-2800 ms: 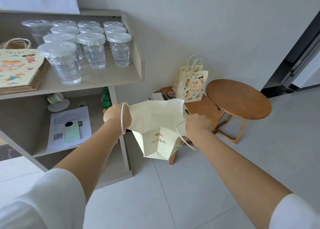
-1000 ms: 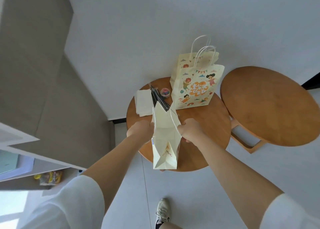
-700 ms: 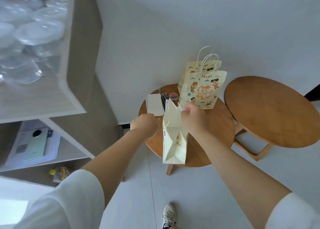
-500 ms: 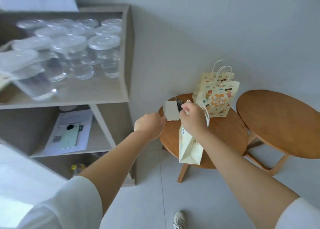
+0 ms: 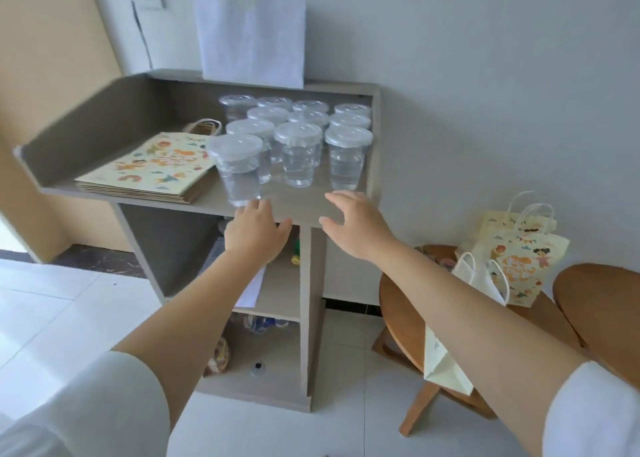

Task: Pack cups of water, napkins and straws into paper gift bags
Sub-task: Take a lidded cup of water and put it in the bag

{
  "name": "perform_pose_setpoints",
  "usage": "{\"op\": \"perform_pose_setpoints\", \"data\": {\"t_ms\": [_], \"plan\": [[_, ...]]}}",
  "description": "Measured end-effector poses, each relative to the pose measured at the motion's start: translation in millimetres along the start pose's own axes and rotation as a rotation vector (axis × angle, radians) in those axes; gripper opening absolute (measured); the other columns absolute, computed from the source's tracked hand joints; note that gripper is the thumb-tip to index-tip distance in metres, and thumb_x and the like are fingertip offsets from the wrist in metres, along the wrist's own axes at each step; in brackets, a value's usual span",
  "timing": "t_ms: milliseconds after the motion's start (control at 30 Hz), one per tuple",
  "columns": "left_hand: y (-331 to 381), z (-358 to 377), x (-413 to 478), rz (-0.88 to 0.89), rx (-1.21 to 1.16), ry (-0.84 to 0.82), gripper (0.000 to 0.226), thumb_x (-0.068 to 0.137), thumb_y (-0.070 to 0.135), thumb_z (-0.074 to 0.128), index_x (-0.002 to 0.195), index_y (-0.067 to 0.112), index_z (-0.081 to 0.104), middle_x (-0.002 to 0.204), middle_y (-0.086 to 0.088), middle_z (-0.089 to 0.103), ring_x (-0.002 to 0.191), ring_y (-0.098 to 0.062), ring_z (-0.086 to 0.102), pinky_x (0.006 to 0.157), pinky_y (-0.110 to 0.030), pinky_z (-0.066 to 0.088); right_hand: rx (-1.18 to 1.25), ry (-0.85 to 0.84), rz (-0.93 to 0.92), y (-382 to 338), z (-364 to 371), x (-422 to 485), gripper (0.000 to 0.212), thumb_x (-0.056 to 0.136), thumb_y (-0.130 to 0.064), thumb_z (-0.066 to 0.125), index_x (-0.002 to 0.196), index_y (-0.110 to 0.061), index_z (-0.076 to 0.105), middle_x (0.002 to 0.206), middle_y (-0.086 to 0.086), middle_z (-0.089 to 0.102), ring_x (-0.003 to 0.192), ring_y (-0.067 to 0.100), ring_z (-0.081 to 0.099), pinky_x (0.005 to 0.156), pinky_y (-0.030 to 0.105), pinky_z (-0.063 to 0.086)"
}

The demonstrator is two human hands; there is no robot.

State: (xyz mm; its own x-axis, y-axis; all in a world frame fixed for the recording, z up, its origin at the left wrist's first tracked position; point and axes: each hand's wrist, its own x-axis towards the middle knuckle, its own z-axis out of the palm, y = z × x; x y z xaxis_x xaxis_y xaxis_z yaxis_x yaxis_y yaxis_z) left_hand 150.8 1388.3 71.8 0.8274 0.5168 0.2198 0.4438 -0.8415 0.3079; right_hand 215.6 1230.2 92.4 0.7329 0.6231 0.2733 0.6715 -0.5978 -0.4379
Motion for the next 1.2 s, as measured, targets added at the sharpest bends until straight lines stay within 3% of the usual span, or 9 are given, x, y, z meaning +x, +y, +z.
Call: {"op": "perform_pose_setpoints", "data": {"t_ms": [167,367,500,600,767,1000,1200], "plan": [[-39.9,-6.3,36.7,-0.112,-0.043,0.076,0.075,0.091,0.05,0.05,0.145,0.008,0.021,0.145,-0.011,0.034,0.133,-0.03,0.034,0.099,-0.04,0.038,-0.016,-0.028,-0.154,-34.9,18.8,62.5,0.059,0.094,-0.035,0.05,0.145,-0.013,0.032,0.152,0.001,0.029,0.14,0.017,0.022,0.112,0.029,0.018],[-65.9,-0.8,101.3,-0.278,-0.533,0.022,0.108,0.07,0.05,0.076,0.149,0.011,0.013,0.145,-0.008,0.038,0.129,-0.028,0.043,0.099,-0.039,0.041,-0.007,-0.002,-0.325,-66.0,32.5,139.7,0.069,0.089,-0.04,0.056,0.147,-0.014,0.027,0.156,0.003,0.021,0.143,0.018,0.016,0.116,0.032,0.015],[-69.6,15.6,124.1,-0.31,-0.754,0.055,0.099,0.06,0.042,0.082,0.141,0.024,0.03,0.124,0.003,0.057,0.113,-0.021,0.057,0.082,-0.031,0.046,-0.005,-0.076,-0.35,-78.1,44.9,172.7,0.071,0.089,-0.047,0.053,0.148,-0.019,0.024,0.157,0.001,0.018,0.144,0.019,0.013,0.117,0.038,0.013],[-69.1,21.8,120.4,-0.282,-0.673,0.08,0.084,0.064,0.046,0.077,0.134,0.024,0.036,0.107,0.005,0.064,0.094,-0.017,0.062,0.071,-0.029,0.047,-0.045,-0.056,-0.372,-75.1,53.9,177.7,0.065,0.09,-0.052,0.049,0.145,-0.02,0.033,0.153,0.0,0.03,0.142,0.02,0.021,0.116,0.038,0.013],[-60.2,19.1,89.9,-0.229,-0.618,0.133,0.082,0.067,0.049,0.074,0.132,0.022,0.033,0.103,0.005,0.062,0.089,-0.017,0.061,0.07,-0.029,0.047,-0.056,-0.048,-0.395,-71.8,50.5,153.6,0.065,0.091,-0.053,0.046,0.144,-0.017,0.036,0.154,-0.001,0.028,0.143,0.017,0.019,0.116,0.033,0.007],[-27.1,26.0,7.3,-0.097,-0.684,0.111,0.083,0.063,0.048,0.08,0.133,0.024,0.041,0.097,0.015,0.061,0.091,-0.008,0.059,0.074,-0.025,0.046,-0.009,-0.171,-0.261,-59.1,0.5,58.1,0.079,0.079,-0.056,0.063,0.144,-0.023,0.031,0.151,-0.003,0.025,0.14,0.017,0.015,0.111,0.031,0.017],[22.6,52.9,-67.7,0.126,-0.699,-0.159,0.074,0.064,0.042,0.081,0.127,0.026,0.044,0.093,0.02,0.062,0.089,-0.003,0.061,0.074,-0.024,0.051,0.017,-0.435,0.01,-15.5,-32.0,-33.4,0.097,0.073,-0.047,0.072,0.148,-0.039,0.01,0.156,-0.012,0.003,0.142,0.009,-0.001,0.113,0.036,0.016]]}}
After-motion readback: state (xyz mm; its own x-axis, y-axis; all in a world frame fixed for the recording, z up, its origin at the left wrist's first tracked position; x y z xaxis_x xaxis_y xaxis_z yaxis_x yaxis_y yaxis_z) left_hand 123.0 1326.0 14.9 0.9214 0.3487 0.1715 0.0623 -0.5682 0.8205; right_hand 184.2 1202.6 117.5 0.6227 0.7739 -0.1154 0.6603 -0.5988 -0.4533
